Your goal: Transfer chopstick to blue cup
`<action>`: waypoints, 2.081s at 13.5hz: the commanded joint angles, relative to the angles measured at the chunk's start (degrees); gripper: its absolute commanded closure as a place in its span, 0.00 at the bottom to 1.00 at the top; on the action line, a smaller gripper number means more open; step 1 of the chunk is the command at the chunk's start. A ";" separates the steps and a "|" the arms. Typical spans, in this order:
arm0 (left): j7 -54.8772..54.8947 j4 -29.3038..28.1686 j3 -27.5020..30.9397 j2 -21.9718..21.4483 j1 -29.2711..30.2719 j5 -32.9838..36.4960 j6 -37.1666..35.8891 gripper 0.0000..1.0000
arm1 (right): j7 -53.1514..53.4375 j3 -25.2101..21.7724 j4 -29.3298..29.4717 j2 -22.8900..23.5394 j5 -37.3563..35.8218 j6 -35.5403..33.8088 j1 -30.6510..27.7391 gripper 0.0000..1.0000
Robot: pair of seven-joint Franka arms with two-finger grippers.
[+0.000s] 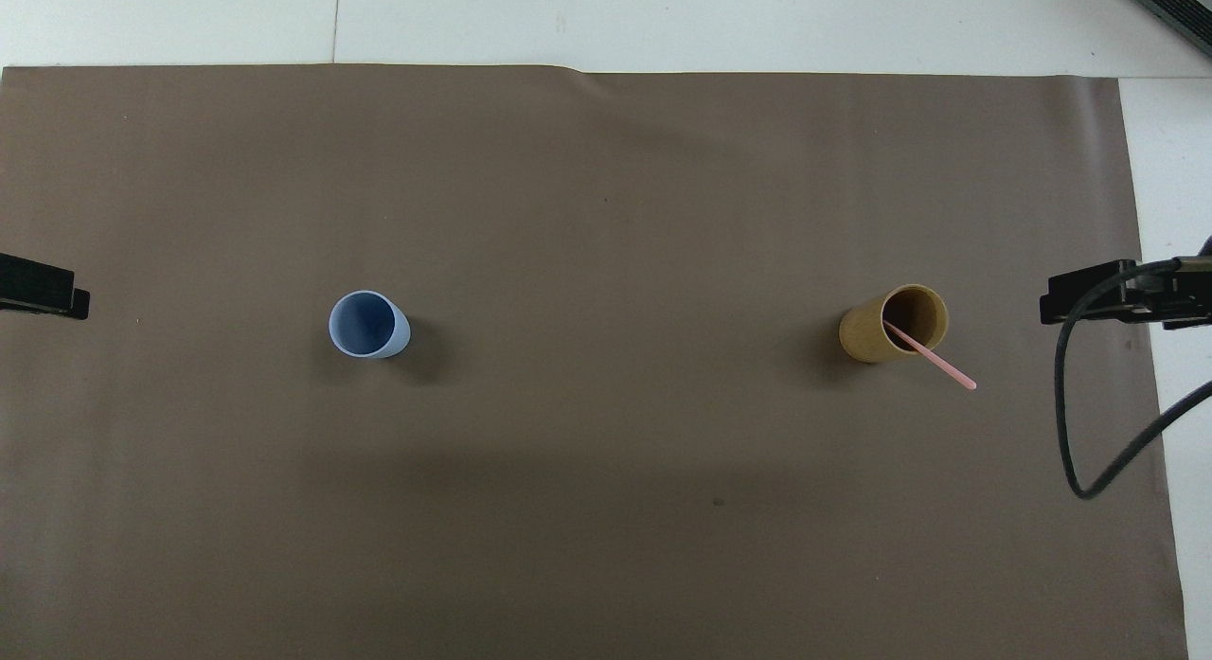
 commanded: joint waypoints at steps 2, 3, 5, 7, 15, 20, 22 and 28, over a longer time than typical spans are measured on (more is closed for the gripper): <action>-0.17 -0.73 0.57 -1.27 -0.87 -0.26 -0.38 0.00 | -0.77 0.25 -0.31 -0.36 0.38 -0.28 -0.74 0.00; -0.17 -0.64 0.65 -1.18 -0.78 -0.26 -0.20 0.00 | -0.77 0.25 -0.31 -0.36 0.29 -0.36 -0.65 0.00; 0.01 -0.90 0.65 -1.53 -0.43 -0.26 -1.08 0.00 | -0.77 0.25 -0.31 -0.36 0.29 -0.28 -0.74 0.00; 0.09 -0.81 1.09 -1.44 0.01 -0.17 -1.08 0.00 | -0.86 0.25 -0.31 -0.36 0.38 -0.28 -0.65 0.00; -0.34 -5.80 0.83 -2.06 -0.87 -0.26 3.91 0.00 | -0.86 0.25 -0.31 -0.36 0.29 -0.28 -0.74 0.00; -6.40 -23.27 0.48 -2.32 -4.73 -0.26 21.90 0.00 | -0.86 0.25 -0.31 -0.36 0.38 -0.28 -0.73 0.00; -10.69 -28.29 0.48 -1.71 -6.84 -0.34 26.24 0.00 | -0.77 0.25 -0.31 -0.36 0.29 -0.36 -0.74 0.00; -18.97 -37.80 0.48 3.47 -10.80 -0.35 44.15 0.00 | -0.77 0.25 -0.31 -0.36 0.29 -0.28 -0.65 0.00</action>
